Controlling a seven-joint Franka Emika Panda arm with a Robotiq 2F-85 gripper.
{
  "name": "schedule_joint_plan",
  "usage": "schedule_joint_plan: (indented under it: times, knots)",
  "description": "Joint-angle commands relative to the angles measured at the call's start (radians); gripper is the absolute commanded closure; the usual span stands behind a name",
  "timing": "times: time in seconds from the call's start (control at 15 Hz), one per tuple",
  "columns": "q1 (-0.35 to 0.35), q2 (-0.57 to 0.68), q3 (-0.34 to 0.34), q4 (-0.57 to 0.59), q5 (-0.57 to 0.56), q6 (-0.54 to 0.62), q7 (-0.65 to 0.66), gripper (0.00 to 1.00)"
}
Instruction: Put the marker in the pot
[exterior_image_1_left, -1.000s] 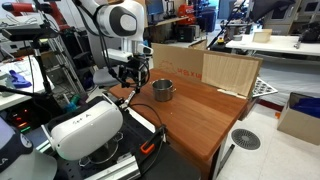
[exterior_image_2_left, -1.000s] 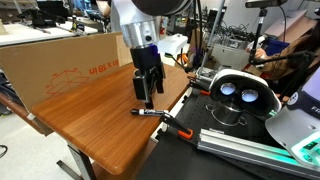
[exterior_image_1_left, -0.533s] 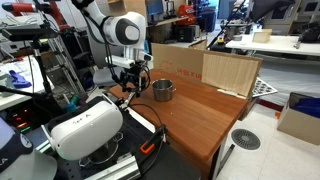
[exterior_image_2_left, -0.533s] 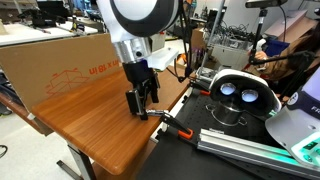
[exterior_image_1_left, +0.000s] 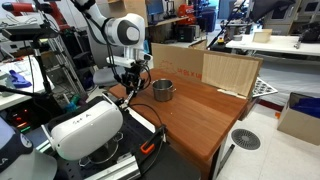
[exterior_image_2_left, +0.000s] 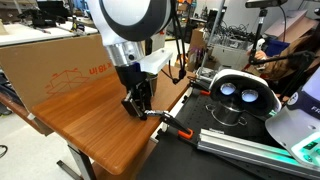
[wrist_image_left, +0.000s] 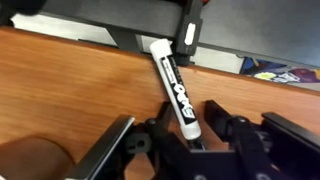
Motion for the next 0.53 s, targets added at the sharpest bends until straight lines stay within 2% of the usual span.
schedule_joint_plan:
  times: [0.0, 0.07, 0.47]
  knots:
    - [0.011, 0.022, -0.010, 0.025, -0.015, -0.006, 0.013, 0.87]
    - [0.010, 0.021, -0.012, 0.026, -0.019, -0.009, 0.011, 0.94]
    - [0.004, -0.006, -0.010, 0.009, -0.019, 0.006, 0.007, 0.93]
